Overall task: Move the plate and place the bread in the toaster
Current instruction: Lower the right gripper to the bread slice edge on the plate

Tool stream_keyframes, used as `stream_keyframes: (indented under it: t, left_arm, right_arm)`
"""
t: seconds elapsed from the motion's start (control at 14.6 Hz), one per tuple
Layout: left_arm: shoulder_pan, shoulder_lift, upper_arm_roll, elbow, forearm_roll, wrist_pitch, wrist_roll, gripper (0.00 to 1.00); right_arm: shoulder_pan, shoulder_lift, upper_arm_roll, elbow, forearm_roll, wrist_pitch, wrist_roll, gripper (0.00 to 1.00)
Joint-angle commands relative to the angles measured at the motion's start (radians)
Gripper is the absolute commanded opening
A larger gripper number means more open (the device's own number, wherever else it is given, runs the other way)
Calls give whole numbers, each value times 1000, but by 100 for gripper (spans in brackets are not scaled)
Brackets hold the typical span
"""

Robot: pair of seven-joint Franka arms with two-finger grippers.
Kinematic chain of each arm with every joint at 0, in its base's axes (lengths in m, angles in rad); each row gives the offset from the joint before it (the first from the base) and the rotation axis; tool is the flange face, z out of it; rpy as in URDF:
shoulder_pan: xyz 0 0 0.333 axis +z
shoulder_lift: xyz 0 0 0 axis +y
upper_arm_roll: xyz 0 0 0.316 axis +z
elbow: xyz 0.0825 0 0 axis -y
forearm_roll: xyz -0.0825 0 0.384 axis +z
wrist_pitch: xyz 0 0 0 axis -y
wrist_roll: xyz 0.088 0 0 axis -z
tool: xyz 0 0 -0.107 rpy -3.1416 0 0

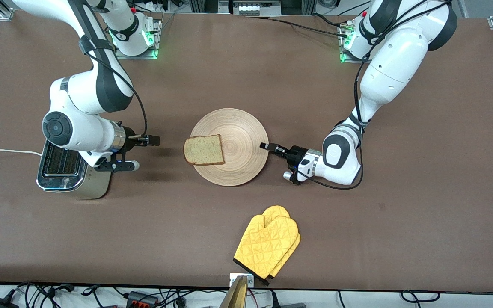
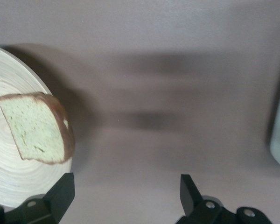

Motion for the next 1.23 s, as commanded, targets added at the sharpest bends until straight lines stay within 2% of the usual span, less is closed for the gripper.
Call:
stream_keyframes:
  t: [0.0, 0.34, 0.61, 0.75, 0.89, 1.16]
  left_arm:
    - [-14, 5, 11, 25, -20, -18, 17, 9]
    - [-14, 7, 15, 24, -18, -18, 16, 22]
    - [-2, 4, 21, 24, -14, -22, 13, 24]
    - [6, -5, 37, 25, 55, -27, 8, 24]
    - [56, -9, 38, 71, 120, -38, 5, 24]
    - [142, -16, 36, 119, 245, -156, 3, 24]
  right_arm:
    - [30, 30, -2, 5, 27, 46, -22, 100]
    - [42, 41, -2, 5, 33, 68, -22, 100]
    - [48, 54, -1, 5, 33, 79, -21, 100]
    - [67, 73, -1, 5, 53, 96, -22, 100]
    - [79, 96, -1, 4, 106, 117, -22, 100]
    - [108, 149, -1, 5, 129, 174, -21, 100]
